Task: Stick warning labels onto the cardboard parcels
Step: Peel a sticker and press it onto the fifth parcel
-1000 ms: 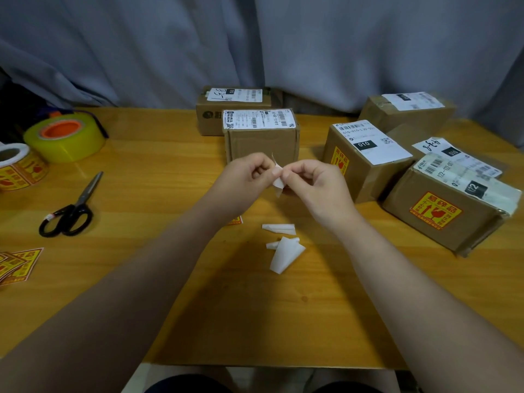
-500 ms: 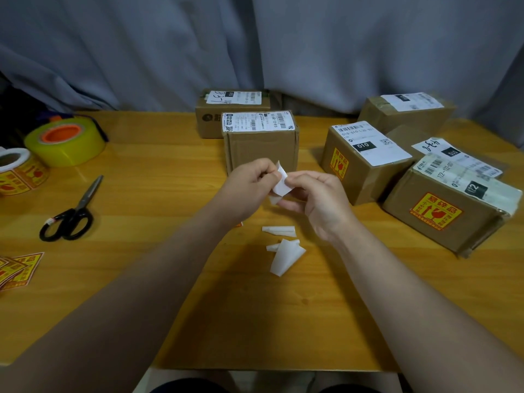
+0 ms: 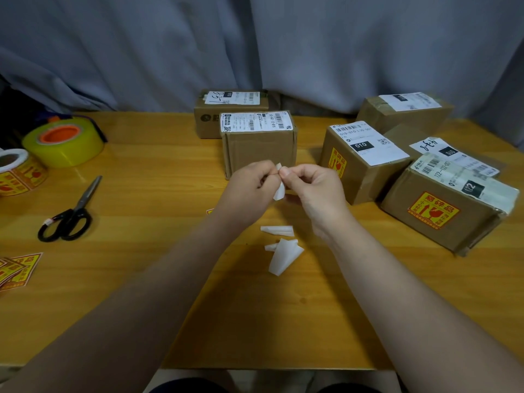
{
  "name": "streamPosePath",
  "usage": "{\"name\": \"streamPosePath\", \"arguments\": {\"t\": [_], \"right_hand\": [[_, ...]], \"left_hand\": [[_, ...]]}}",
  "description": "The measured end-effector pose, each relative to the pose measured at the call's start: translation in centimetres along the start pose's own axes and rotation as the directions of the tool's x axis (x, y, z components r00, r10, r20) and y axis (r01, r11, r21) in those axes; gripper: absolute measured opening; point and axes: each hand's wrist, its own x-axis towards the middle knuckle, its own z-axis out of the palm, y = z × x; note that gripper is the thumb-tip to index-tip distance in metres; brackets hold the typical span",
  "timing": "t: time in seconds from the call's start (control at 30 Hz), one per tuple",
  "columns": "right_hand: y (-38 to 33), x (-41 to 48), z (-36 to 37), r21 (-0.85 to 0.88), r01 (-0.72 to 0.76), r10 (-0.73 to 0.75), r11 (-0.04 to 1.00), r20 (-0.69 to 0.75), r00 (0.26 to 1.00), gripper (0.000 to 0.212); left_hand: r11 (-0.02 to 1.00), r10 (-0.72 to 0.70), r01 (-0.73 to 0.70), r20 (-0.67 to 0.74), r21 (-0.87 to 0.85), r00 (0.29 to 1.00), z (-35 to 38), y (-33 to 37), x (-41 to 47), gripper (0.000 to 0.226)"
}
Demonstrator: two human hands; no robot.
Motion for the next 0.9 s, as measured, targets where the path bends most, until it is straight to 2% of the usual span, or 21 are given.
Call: {"name": "streamPosePath", "arguments": {"t": [0.27,0.5,0.57,0.63,0.7,0.77,0.9], "right_hand": [[0.2,-0.2,0.5,0.023,-0.007,0.008,1.0,-0.048,0.999,0.015],[0.4,-0.2,0.2,0.096,-0.061,0.065,0.994,-0.033,0.997,0.015],[0.6,-0.2,0.1,0.043,-0.036,0.038,0.998,-0.043,0.998,0.015],[0.7,0.0,-0.2,-0.099,0.048,-0.054,0.994,-0.064,0.996,0.012],[0.6,0.2,-0.5,-0.174,0.107,-0.118,0.979,-0.054,0.992,0.011],[0.5,0.1,-0.6,-0.163,0.124,-0.129,0.979,-0.02,0.991,0.01],[0.4,0.1,-0.9,-0.039,0.02,-0.018,0.999,0.05,0.999,0.015]], "left_hand": [[1.0,0.023,-0.023,-0.037,-0.014,0.999,-0.1,-0.3,-0.4,0.023],[0.963,-0.1,0.098,0.004,-0.251,0.995,-0.1,-0.2,-0.9,0.023],[0.957,-0.112,0.119,0.042,-0.264,0.993,-0.2,-0.5,-0.9,0.022],[0.942,-0.133,0.153,0.087,-0.297,0.987,-0.5,-0.5,-0.9,0.02],[0.95,-0.134,0.16,0.113,-0.267,0.985,-0.7,-0.4,-0.7,0.022],[0.984,-0.1,0.113,0.098,-0.137,0.99,-0.8,-0.2,-0.4,0.021],[0.992,-0.093,0.099,0.084,-0.079,0.992,-1.1,0.1,0.1,0.011]]}}
